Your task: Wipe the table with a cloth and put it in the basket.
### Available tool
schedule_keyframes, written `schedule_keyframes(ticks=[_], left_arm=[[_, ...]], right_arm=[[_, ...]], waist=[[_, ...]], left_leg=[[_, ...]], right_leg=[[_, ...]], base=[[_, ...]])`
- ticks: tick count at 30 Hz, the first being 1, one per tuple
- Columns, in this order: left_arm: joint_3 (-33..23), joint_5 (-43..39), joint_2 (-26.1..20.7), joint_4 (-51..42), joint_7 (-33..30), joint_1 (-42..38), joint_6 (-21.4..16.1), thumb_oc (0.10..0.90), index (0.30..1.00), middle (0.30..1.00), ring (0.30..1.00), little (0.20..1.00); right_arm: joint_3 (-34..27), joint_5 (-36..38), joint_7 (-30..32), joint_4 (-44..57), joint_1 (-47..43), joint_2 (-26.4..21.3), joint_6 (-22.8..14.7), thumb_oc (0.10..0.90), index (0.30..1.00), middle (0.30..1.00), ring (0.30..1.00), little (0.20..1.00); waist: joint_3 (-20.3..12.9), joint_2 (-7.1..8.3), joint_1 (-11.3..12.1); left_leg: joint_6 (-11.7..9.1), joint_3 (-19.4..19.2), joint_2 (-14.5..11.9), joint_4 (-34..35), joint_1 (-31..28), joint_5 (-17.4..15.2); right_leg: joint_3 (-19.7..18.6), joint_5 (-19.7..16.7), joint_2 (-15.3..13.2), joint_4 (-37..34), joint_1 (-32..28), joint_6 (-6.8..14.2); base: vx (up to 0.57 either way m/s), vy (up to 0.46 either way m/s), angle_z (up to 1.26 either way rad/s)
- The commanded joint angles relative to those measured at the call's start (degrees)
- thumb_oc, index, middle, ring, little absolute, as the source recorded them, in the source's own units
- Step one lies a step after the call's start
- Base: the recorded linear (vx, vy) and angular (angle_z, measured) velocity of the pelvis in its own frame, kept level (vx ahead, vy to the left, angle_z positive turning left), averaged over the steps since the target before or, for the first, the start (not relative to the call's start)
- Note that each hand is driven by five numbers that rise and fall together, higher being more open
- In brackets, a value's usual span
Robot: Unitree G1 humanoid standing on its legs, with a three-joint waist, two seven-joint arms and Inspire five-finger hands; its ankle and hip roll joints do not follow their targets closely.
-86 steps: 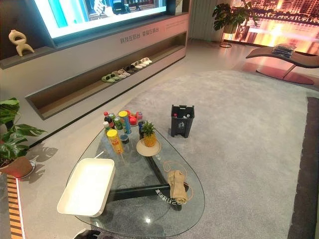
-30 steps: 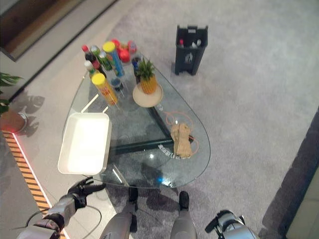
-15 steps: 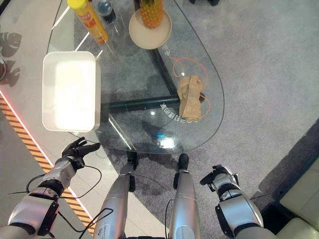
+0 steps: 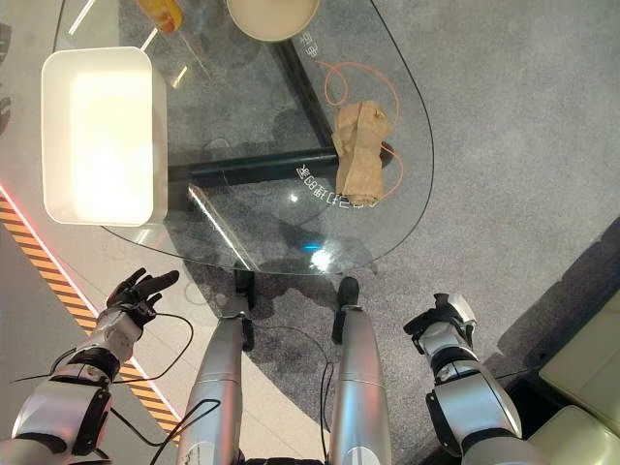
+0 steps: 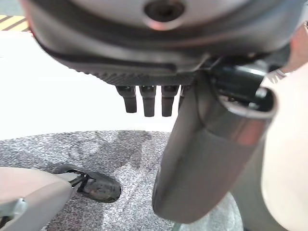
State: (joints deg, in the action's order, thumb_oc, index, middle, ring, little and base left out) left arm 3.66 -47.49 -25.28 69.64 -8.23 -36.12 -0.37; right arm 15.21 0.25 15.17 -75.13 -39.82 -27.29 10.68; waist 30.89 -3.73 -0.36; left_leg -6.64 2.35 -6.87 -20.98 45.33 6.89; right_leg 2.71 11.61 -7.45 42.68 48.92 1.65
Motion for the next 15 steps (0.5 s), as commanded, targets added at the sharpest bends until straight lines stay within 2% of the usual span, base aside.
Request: schedule_keyframes(ticks=[1,4,7,8,10,12,15], left_arm=[[-1.76,-0.27,-3.53,1.57,-0.82,1.83,-1.47,0.800,0.900,0.900,0.900,0.900],[-1.56,0.04,-3.62,1.70,-0.75,2.04,-1.24,0.800,0.900,0.900,0.900,0.900],[-1.29,-0.19,-3.98,1.56,-1.17,2.89,-0.97,0.800,0.900,0.900,0.900,0.900],[-1.26,-0.20,-3.85,1.26,-1.66,3.20,-1.07,0.800,0.900,0.900,0.900,0.900],[-1.14,-0.64,-3.47,1.13,-2.27,3.48,-1.58,0.800,0.900,0.900,0.900,0.900],[-1.12,-1.33,-3.18,0.81,-2.47,3.96,-2.18,0.800,0.900,0.900,0.900,0.900],[-0.80,-2.08,-2.72,0.46,-2.74,3.83,-2.51,0.800,0.900,0.900,0.900,0.900]], right_arm=[[-2.24,4.72,2.93,-2.17,2.60,-4.14,-2.33,0.800,0.900,0.900,0.900,0.900],[-4.15,10.37,6.37,-0.98,0.99,-5.58,-5.31,0.800,0.900,0.900,0.900,0.900],[-7.46,18.34,13.62,3.07,-0.65,-7.60,-12.42,0.800,0.900,0.900,0.900,0.900],[-8.08,19.00,16.31,4.97,-0.99,-7.76,-14.86,0.800,0.900,0.900,0.900,0.900],[-8.73,19.55,19.55,8.62,-1.62,-7.67,-17.18,0.800,0.900,0.900,0.900,0.900],[-8.72,18.25,26.36,16.80,-3.31,-7.69,-20.65,0.800,0.900,0.900,0.900,0.900],[-7.79,17.03,30.29,22.60,-4.70,-7.81,-22.64,0.800,0.900,0.900,0.900,0.900]], waist=[[-1.09,0.52,-0.03],[-1.09,0.59,0.15],[-1.09,0.83,0.18],[-1.09,0.91,0.14],[-1.09,1.05,-0.02],[-1.09,1.12,-0.19],[-1.09,1.08,-0.42]], left_leg=[[4.85,-1.89,3.86,-9.80,0.62,-9.44],[4.61,-1.87,3.82,-9.12,0.31,-9.20],[4.52,-1.71,3.90,-8.31,0.06,-9.00],[4.51,-1.74,3.96,-8.10,-0.01,-9.00],[4.46,-1.82,3.94,-7.80,0.07,-8.94],[4.43,-1.74,4.28,-7.25,0.26,-8.83],[4.41,-1.84,4.46,-6.71,0.44,-8.69]], right_leg=[[0.57,-4.49,1.93,-7.04,-2.17,-1.23],[1.06,-4.73,1.87,-7.91,-2.59,-1.09],[1.50,-5.10,2.01,-8.71,-2.82,-1.08],[1.47,-5.20,2.09,-9.00,-2.89,-1.05],[1.51,-5.37,2.18,-9.34,-2.76,-1.04],[1.52,-5.65,2.32,-10.09,-2.56,-1.11],[1.53,-5.79,2.40,-10.52,-2.27,-1.11]], base=[[0.04,-0.013,0.03],[0.01,-0.003,0.01],[0.00,0.000,0.00],[0.00,0.000,0.00],[0.00,0.000,0.00],[0.00,0.015,-0.01],[0.00,0.010,-0.01]])
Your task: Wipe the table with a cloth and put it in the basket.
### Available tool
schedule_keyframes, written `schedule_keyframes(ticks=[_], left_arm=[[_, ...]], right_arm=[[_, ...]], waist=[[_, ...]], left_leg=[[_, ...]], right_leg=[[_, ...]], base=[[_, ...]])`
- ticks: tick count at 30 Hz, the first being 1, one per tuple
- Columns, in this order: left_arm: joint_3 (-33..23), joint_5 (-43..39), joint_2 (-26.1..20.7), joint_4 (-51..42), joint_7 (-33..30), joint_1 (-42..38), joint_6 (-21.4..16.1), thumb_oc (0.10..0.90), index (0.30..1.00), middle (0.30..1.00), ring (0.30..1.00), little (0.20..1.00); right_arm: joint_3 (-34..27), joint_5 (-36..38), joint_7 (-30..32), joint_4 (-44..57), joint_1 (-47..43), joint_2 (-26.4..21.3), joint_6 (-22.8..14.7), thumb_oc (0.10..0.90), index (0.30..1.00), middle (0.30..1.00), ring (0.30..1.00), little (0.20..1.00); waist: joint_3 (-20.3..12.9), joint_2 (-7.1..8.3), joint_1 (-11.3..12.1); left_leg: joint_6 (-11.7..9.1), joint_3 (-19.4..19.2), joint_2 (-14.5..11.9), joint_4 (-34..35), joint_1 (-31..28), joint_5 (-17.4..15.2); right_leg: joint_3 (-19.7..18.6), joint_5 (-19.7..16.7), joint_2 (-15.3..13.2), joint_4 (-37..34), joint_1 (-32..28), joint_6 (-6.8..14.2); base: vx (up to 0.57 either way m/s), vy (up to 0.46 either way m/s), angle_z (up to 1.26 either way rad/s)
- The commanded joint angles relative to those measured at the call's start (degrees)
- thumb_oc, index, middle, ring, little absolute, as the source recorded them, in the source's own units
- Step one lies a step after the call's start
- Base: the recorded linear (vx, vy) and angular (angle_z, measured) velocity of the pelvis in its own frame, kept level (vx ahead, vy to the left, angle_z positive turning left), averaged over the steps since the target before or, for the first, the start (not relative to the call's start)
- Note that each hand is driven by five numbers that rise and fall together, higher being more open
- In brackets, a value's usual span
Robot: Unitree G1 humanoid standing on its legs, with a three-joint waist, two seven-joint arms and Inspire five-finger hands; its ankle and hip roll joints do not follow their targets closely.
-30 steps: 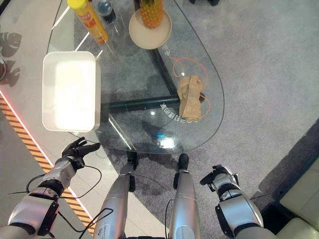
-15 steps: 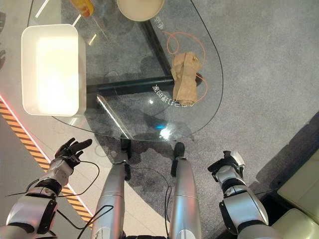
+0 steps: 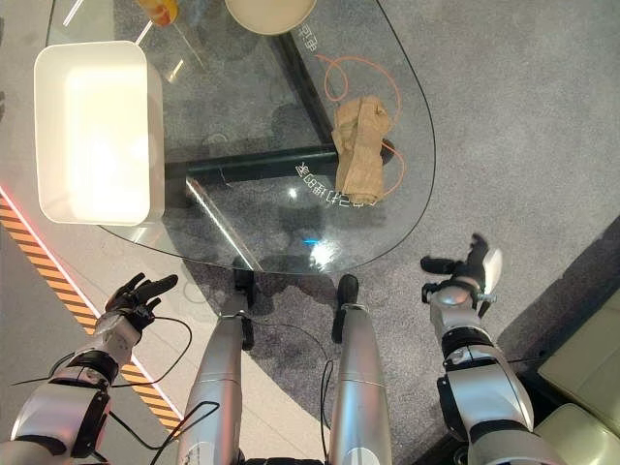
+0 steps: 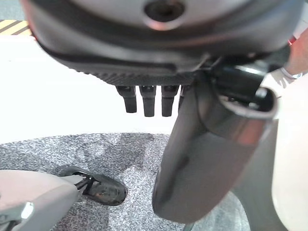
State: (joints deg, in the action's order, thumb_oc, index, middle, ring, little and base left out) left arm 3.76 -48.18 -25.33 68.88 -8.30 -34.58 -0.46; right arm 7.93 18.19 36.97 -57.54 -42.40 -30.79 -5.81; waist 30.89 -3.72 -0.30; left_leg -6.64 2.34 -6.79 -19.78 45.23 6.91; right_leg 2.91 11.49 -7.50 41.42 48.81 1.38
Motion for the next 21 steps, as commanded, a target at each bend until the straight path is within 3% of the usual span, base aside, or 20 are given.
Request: schedule_keyframes(ticks=[1,8,13,21], left_arm=[[-0.84,-1.67,-2.56,1.28,-2.46,2.25,-2.52,0.800,0.900,0.900,0.900,0.900],[-0.47,-3.89,-0.89,1.24,-2.08,3.32,-4.08,0.800,0.900,0.900,0.900,0.900],[-0.30,-4.57,-0.11,1.28,-1.50,3.66,-4.26,0.800,0.900,0.900,0.900,0.900],[-0.41,-3.63,1.19,0.73,-1.13,3.70,-4.82,0.800,0.900,0.900,0.900,0.900]], right_arm=[[0.15,-1.55,10.32,7.35,-2.80,-4.46,-7.20,0.800,0.900,0.900,0.900,0.900],[1.28,-5.93,17.24,20.35,-5.26,-3.70,-8.77,0.800,0.900,0.900,0.900,0.900],[2.78,-6.81,15.99,26.74,-6.42,-3.09,-6.96,0.800,0.900,0.900,0.900,0.900],[8.04,-9.72,12.13,35.07,-6.57,1.32,0.12,0.800,0.900,0.900,0.900,0.900]], waist=[[-1.10,1.03,-0.59],[-1.10,0.41,-1.24],[-1.10,-0.42,-1.40],[-1.10,-0.74,-1.09]], left_leg=[[4.38,-1.95,4.39,-7.68,0.68,-8.59],[4.27,-2.48,4.82,-5.80,0.52,-8.09],[4.30,-2.99,5.27,-4.70,0.09,-7.70],[4.36,-3.69,5.54,-3.68,-0.42,-7.13]], right_leg=[[1.36,-5.73,2.43,-9.52,-2.00,-0.87],[1.04,-5.51,2.56,-10.79,-1.85,-1.09],[0.83,-5.36,2.39,-11.38,-1.85,-1.29],[0.97,-5.42,2.01,-12.14,-2.08,-1.66]], base=[[-0.02,0.036,-0.01],[-0.01,0.064,0.00],[0.01,0.068,0.02],[0.00,0.015,0.00]])
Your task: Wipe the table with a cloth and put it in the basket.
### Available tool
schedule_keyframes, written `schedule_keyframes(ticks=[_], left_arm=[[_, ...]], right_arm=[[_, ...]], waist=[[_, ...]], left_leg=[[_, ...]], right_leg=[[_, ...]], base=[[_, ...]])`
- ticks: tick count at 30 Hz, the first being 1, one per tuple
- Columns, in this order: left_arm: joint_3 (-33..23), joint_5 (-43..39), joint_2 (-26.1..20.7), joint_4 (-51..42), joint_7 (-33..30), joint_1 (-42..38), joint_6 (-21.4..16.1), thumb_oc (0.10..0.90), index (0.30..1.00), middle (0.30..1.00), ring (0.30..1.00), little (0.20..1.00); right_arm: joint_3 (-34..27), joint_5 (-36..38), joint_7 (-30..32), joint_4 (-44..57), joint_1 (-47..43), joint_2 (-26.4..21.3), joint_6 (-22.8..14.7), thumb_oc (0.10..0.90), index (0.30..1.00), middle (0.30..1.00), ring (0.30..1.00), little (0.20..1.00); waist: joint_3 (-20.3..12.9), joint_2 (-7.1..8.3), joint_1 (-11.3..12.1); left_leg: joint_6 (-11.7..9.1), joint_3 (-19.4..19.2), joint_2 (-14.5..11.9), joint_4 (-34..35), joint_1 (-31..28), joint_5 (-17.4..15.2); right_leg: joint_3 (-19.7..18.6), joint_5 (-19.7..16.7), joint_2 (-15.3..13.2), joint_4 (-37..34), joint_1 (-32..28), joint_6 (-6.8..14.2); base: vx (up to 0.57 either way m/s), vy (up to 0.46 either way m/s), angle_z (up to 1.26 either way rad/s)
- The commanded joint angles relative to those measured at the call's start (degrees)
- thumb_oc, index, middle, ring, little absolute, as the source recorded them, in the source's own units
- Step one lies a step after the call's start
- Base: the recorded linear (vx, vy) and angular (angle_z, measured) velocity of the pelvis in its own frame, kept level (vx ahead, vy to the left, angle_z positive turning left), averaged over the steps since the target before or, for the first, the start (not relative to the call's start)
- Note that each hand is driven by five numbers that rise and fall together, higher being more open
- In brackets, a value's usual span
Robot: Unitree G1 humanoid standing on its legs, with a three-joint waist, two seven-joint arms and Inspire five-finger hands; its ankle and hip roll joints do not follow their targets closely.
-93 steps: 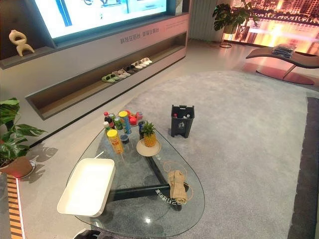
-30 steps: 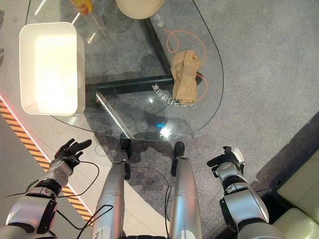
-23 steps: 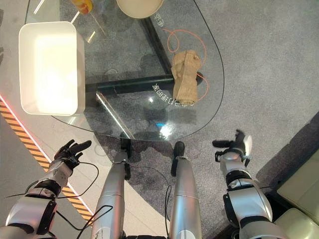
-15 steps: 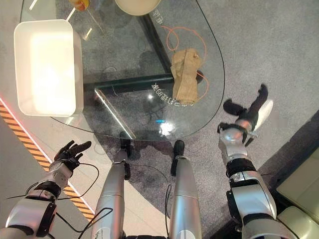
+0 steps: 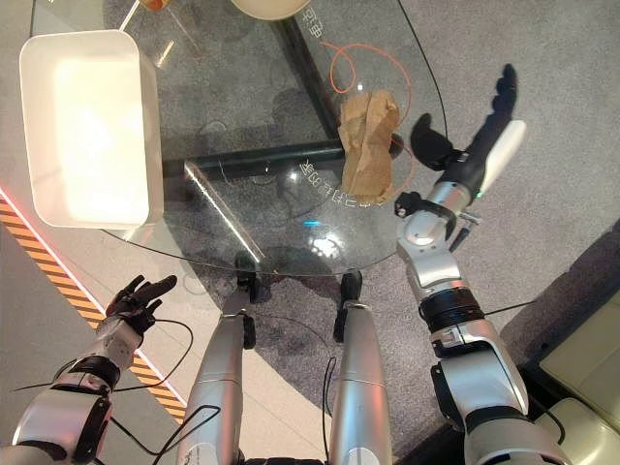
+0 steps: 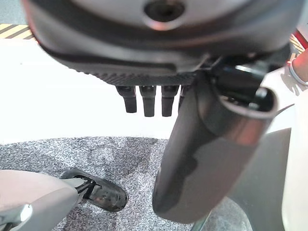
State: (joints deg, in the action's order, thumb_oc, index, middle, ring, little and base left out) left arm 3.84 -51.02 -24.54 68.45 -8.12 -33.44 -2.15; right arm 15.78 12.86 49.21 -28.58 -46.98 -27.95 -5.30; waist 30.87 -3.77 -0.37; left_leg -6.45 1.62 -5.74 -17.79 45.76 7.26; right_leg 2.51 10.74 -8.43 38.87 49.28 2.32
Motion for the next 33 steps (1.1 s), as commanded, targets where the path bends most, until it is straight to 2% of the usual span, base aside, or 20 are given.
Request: schedule_keyframes(ticks=[1,16,25,33], left_arm=[[-0.42,-0.62,0.70,1.05,-1.23,2.66,-3.32,0.800,0.900,0.900,0.900,0.900],[0.43,-0.26,2.63,1.18,-0.96,3.61,-4.39,0.800,0.900,0.900,0.900,0.900],[1.07,0.13,3.45,1.22,-1.30,3.32,-4.20,0.800,0.900,0.900,0.900,0.900],[1.77,-0.31,4.56,1.27,-1.56,3.24,-4.62,0.800,0.900,0.900,0.900,0.900]], right_arm=[[1.08,-4.46,-0.17,6.12,-1.86,-0.78,0.22,0.800,0.900,0.900,0.900,0.900],[7.66,-0.83,-1.59,0.14,-1.60,4.22,7.50,0.800,0.900,0.900,0.900,0.900],[8.81,2.41,-2.81,-3.54,-2.56,5.44,9.32,0.800,0.900,0.900,0.900,0.900],[10.26,2.38,-3.49,-6.16,-3.85,6.62,10.86,0.800,0.900,0.900,0.900,0.900]], waist=[[-1.07,-0.77,-0.84],[-1.07,-1.67,0.07],[-1.07,-1.84,0.41],[-1.07,-2.34,0.77]], left_leg=[[4.20,-3.05,4.50,-5.51,-0.96,-7.40],[4.17,-3.94,4.55,-5.05,-1.77,-6.98],[4.19,-4.08,4.53,-4.70,-2.22,-6.71],[4.13,-4.21,4.70,-4.51,-2.32,-6.30]], right_leg=[[1.44,-4.66,2.89,-9.70,-2.58,-2.66],[2.00,-4.48,2.38,-9.50,-3.06,-3.06],[2.15,-4.56,2.34,-9.54,-3.44,-3.10],[2.23,-4.62,2.31,-9.23,-3.31,-3.17]], base=[[0.00,0.000,0.00],[0.00,0.000,0.00],[0.00,0.000,0.00],[0.00,0.000,0.00]])
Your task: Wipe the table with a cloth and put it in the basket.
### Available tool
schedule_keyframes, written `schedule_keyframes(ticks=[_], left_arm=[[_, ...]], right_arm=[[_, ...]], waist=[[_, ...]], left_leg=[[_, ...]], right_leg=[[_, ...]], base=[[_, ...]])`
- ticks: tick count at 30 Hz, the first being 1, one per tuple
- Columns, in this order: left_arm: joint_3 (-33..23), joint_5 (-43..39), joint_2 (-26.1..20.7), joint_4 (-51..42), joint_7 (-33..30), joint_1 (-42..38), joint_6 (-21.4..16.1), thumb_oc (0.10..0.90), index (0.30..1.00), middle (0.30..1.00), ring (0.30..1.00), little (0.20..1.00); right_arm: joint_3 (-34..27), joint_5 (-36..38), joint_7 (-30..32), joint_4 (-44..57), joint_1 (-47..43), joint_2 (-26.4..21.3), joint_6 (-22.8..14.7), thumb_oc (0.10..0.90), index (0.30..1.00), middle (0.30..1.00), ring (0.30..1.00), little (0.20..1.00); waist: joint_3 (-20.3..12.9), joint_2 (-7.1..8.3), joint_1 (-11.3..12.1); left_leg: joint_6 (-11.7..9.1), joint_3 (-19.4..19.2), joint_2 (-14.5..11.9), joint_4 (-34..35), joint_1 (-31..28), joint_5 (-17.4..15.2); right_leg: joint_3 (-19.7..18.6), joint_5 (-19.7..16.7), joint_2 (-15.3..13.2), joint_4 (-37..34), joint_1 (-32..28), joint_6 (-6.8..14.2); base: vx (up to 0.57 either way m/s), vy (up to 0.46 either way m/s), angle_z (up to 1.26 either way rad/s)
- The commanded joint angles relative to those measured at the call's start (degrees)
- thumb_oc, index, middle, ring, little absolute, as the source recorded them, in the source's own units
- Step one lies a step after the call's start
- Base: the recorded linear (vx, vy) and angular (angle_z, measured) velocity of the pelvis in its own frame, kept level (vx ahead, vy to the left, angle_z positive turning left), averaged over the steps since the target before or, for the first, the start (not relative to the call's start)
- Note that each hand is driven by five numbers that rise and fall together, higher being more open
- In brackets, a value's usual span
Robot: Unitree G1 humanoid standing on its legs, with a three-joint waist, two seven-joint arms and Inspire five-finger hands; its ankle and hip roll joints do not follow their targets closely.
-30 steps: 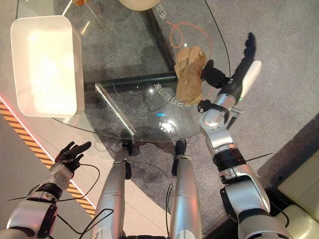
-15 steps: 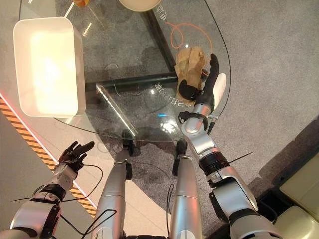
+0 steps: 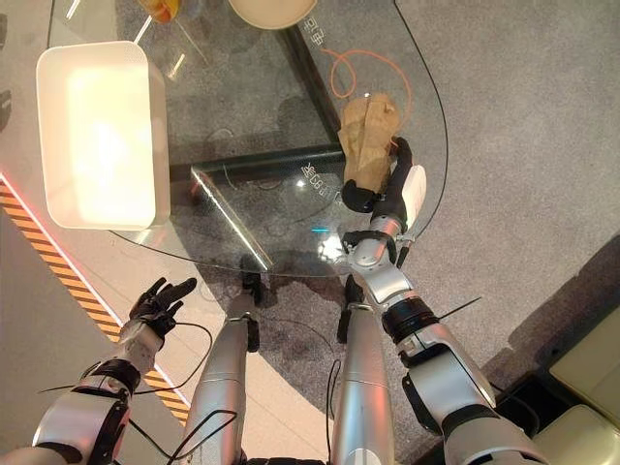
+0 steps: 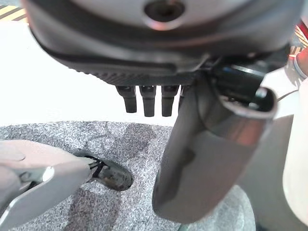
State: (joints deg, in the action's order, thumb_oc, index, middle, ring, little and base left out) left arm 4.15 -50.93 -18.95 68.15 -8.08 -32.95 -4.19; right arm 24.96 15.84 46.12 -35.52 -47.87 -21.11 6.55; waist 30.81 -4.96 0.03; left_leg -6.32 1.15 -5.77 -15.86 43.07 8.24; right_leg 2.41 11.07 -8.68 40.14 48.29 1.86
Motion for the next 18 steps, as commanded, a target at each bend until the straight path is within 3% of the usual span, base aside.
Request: schedule_keyframes(ticks=[1,18], left_arm=[[1.56,-0.33,-1.00,1.58,-1.66,2.75,-2.59,0.800,0.900,0.900,0.900,0.900],[2.18,0.13,-1.12,1.47,-1.54,2.05,-1.43,0.800,0.900,0.900,0.900,0.900]], right_arm=[[1.13,-0.63,-0.34,0.57,-3.22,-0.16,-0.82,0.800,0.900,0.900,0.900,0.900],[1.93,-1.05,-1.07,-5.08,-6.92,-0.43,2.13,0.800,0.900,0.900,0.900,0.900]], waist=[[-1.01,-1.19,0.44],[-1.01,-1.80,1.38]], left_leg=[[4.01,-3.72,4.76,-6.42,0.39,-7.23],[4.30,-3.59,5.01,-6.33,0.34,-7.07]], right_leg=[[2.34,-4.98,2.58,-10.41,-2.24,-2.69],[2.76,-5.25,2.28,-9.95,-2.04,-2.37]], base=[[0.00,0.000,0.00],[0.00,0.000,0.00]])
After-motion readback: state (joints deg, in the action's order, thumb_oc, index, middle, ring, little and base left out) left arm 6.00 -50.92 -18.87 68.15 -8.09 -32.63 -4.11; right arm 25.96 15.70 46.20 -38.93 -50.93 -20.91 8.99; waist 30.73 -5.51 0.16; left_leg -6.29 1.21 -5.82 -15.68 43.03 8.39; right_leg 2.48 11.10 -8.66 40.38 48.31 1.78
